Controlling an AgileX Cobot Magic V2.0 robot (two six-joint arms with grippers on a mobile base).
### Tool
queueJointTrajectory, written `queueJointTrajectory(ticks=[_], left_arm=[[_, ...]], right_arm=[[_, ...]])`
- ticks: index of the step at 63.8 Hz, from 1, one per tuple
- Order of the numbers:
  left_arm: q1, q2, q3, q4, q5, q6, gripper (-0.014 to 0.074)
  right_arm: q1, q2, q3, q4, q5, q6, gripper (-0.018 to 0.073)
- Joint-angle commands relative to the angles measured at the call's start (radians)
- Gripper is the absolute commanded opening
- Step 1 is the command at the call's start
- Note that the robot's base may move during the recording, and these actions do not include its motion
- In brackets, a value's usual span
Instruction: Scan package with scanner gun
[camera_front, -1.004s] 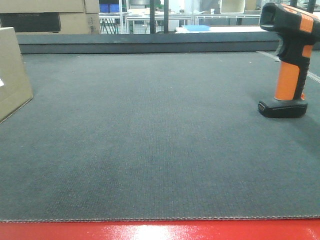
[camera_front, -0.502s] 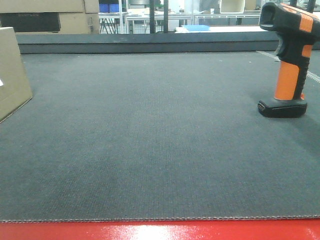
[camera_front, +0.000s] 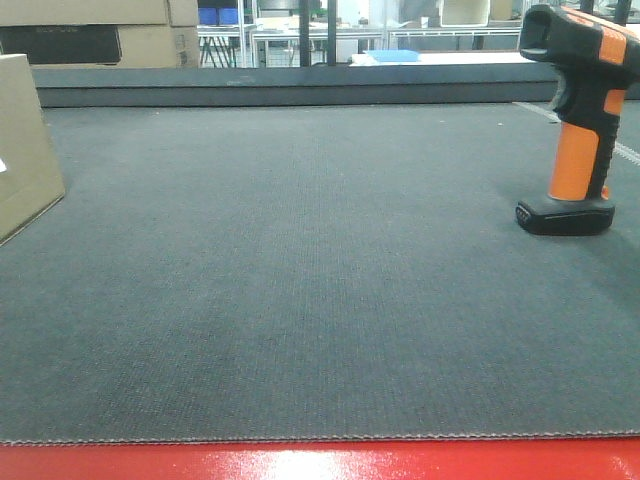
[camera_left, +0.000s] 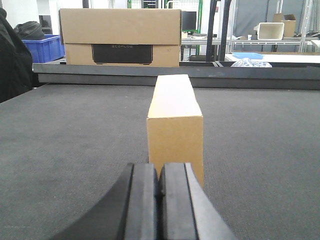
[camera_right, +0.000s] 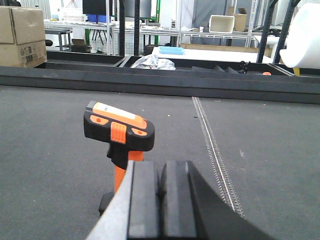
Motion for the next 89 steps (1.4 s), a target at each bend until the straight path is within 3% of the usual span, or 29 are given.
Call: queueJointTrajectory(ticks=[1, 25, 50, 89], left_arm=[[0.003, -0.006, -0.001, -0.005, -0.020, -0.007, -0.0111], [0.003, -0.006, -0.001, -0.005, -0.020, -0.007, -0.0111], [0.003, -0.006, -0.001, -0.005, -0.020, -0.007, -0.0111], [0.003, -0.006, -0.001, -0.005, -0.020, -0.007, -0.0111]], right_arm=[[0.002, -0.001, 0.001, -0.008, -0.017, -0.004, -0.0162], [-0.008, -0.019, 0.024, 0.002, -0.017, -0.004, -0.0162], [-0.038, -0.224, 0.314, 0.002, -0.104, -0.004, -0.0162], [-0.047, -0.224, 0.317, -0.003, -0.100, -0.004, -0.0162]])
